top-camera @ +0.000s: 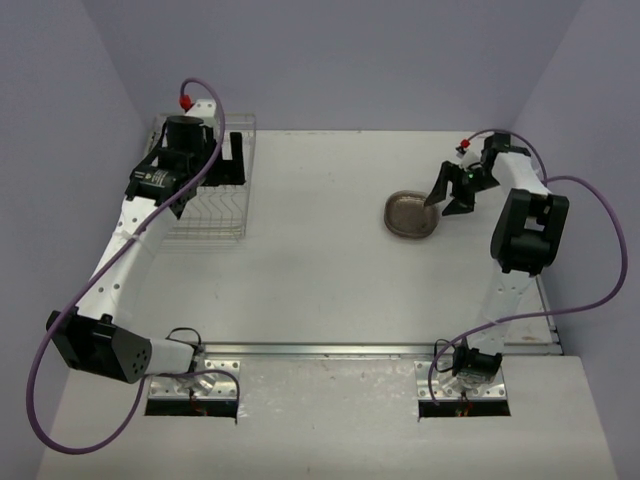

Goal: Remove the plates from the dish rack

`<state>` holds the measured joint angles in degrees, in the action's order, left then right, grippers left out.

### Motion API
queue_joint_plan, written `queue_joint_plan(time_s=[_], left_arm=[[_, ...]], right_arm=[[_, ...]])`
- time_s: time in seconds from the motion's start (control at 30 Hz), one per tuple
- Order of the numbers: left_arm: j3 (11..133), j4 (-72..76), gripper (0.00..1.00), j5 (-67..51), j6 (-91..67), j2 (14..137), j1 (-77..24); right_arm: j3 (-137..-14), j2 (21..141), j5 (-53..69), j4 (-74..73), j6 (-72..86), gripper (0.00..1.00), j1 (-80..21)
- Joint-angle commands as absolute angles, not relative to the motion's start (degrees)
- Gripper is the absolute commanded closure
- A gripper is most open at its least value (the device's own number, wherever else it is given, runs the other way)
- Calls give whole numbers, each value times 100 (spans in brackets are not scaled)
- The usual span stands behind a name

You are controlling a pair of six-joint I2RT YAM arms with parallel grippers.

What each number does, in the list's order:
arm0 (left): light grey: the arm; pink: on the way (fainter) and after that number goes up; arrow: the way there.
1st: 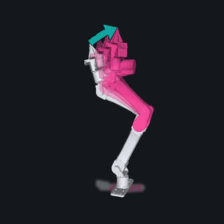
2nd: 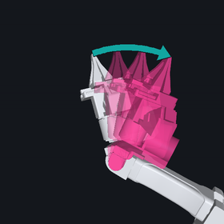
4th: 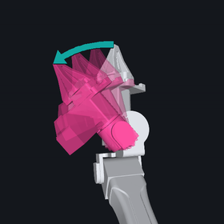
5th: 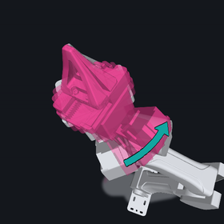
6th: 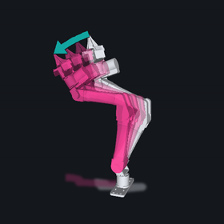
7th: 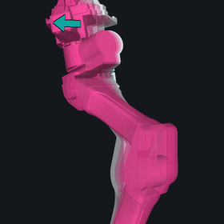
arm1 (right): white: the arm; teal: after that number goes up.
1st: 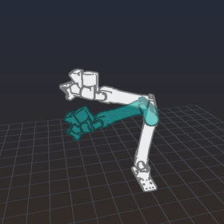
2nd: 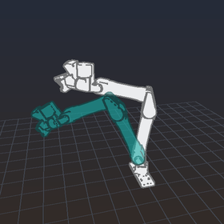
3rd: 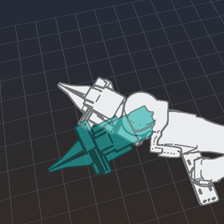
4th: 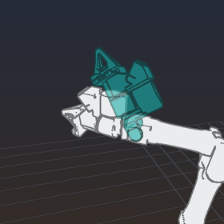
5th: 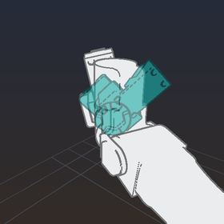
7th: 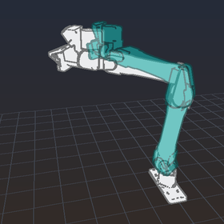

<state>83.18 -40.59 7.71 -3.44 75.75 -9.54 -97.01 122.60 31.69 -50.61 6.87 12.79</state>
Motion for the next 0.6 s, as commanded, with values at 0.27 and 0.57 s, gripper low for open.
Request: queue_joint_plan(time_s=[0.27,0.57], left_arm=[[9365,-4307,10,1668,1751,8240,754],[9098,-3721,28,1661,2708,9018,1780]], right_arm=[[-8901,10267,2437,-4353,361,1,601],[-7236,8920,1851,-3509,351,1,-454]])
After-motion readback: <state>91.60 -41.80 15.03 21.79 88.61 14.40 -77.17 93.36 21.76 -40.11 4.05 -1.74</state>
